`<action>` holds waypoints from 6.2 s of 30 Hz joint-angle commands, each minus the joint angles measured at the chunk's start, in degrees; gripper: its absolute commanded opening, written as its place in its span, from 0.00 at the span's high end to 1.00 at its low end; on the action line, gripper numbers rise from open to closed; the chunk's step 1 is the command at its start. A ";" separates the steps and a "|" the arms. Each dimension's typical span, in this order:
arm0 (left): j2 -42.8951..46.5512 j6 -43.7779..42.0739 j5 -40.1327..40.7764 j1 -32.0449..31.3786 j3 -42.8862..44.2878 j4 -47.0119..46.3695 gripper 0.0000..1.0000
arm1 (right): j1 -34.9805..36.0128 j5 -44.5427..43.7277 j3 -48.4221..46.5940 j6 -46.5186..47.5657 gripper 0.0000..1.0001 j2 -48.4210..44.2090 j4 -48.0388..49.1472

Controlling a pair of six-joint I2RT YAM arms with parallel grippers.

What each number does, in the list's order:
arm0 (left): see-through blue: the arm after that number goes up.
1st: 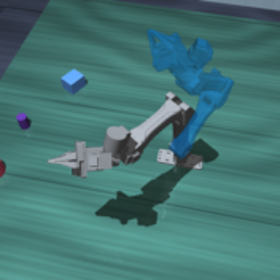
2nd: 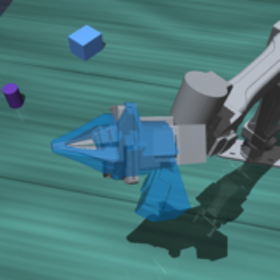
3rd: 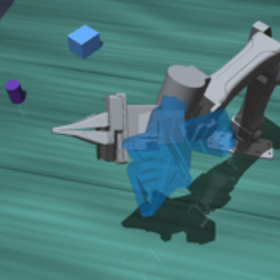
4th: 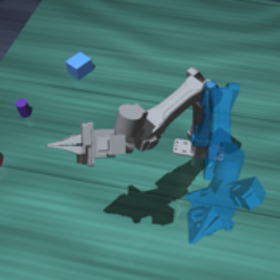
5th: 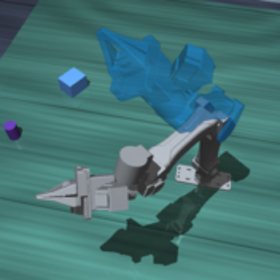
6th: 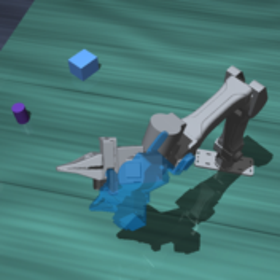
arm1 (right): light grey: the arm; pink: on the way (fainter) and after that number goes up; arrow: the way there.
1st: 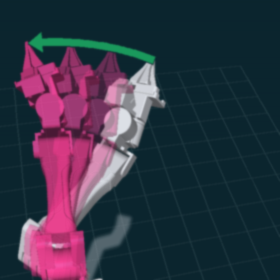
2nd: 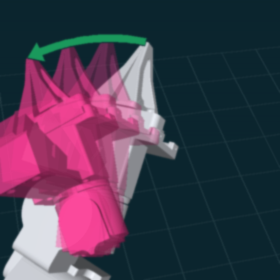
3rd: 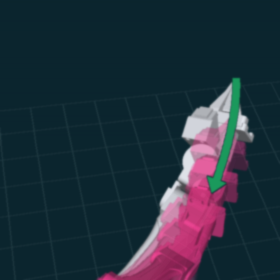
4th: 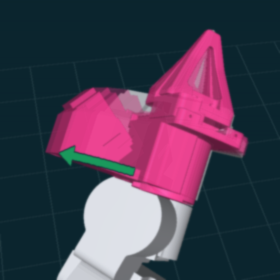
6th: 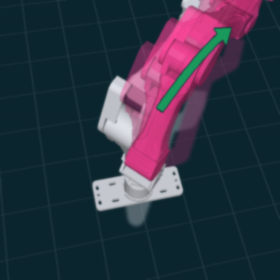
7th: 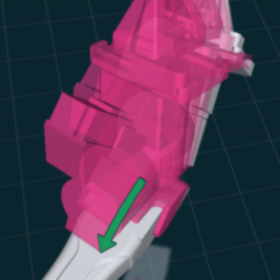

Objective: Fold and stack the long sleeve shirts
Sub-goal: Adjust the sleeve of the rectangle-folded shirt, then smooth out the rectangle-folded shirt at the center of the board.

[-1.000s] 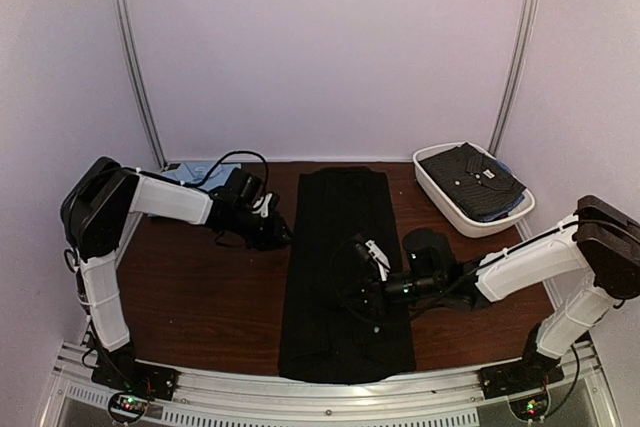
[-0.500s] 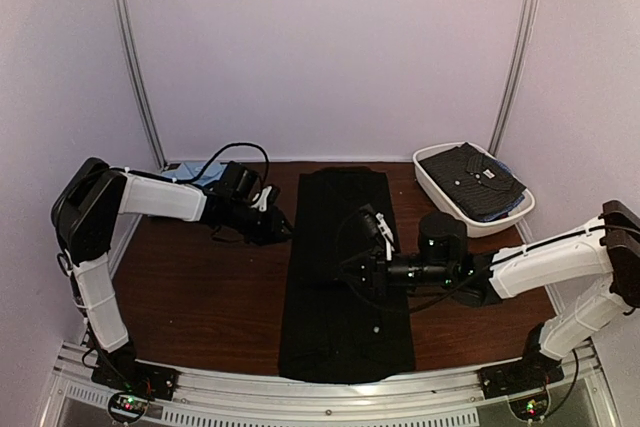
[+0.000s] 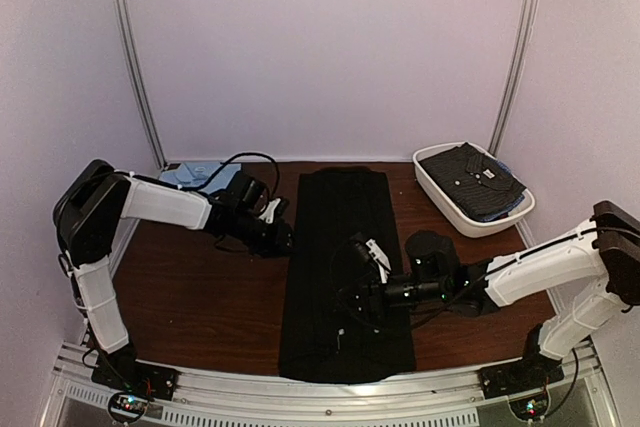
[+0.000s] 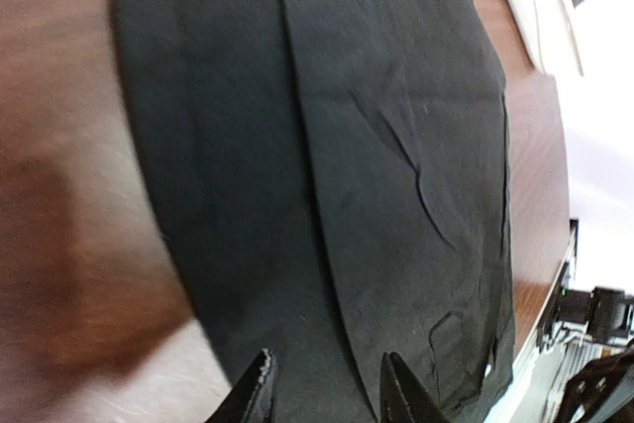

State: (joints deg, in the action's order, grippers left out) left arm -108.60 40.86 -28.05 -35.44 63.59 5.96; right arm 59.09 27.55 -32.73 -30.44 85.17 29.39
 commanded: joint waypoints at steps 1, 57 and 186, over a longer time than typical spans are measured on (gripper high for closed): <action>0.50 -1.79 -2.26 -3.30 -1.51 -0.77 0.63 | -0.08 -9.27 -0.86 2.04 0.43 -5.24 -9.48; 3.99 3.51 2.06 -9.44 0.47 14.09 1.00 | -6.80 -12.49 2.06 -1.13 0.41 -4.31 -9.54; 3.49 -16.68 -0.77 -11.47 9.46 32.84 0.77 | -28.24 -0.81 -58.55 0.12 0.57 49.75 -25.86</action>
State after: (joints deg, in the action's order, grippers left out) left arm -106.54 24.64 -31.57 -48.03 69.58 38.26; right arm 32.25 26.46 -88.68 -33.82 132.38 6.87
